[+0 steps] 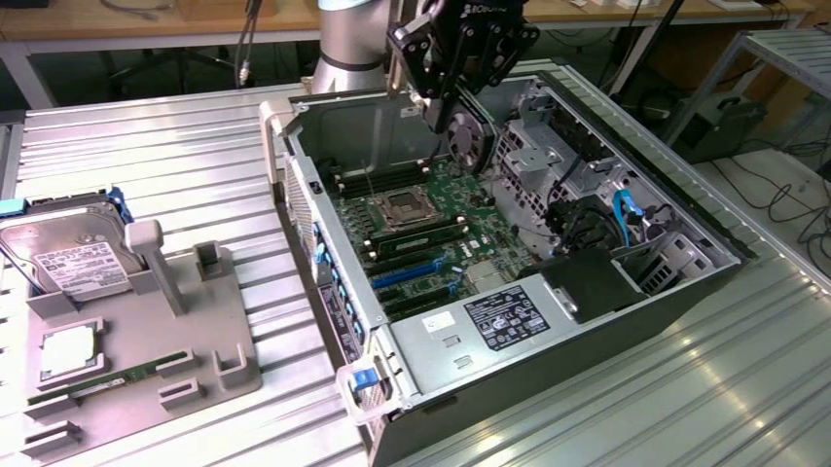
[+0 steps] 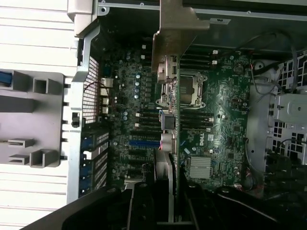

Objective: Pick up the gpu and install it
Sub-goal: 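Pick up the gpu and move the gpu toward the slot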

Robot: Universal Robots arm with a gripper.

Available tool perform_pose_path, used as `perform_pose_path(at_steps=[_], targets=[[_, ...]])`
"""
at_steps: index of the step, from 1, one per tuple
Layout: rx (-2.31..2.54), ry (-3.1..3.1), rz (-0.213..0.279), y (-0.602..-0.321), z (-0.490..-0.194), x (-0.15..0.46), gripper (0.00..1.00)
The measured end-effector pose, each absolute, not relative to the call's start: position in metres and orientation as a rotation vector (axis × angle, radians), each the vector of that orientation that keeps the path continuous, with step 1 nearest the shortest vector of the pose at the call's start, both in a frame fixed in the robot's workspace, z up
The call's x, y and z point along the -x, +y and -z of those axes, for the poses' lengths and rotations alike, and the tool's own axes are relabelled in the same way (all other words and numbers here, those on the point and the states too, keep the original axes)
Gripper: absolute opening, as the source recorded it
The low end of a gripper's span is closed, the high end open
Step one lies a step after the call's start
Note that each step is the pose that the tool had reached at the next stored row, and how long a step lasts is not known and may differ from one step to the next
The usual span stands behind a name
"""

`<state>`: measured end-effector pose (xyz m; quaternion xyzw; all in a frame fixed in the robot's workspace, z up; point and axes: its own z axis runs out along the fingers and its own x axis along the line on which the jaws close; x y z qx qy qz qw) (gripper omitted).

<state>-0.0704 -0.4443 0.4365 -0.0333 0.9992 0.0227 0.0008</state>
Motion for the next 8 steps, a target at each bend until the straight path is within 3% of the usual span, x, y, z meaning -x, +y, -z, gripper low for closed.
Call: perform_pose_path(at_steps=[8], targets=[[0.099,3.138,-0.070,-0.444,-0.436,0.058,0.27]])
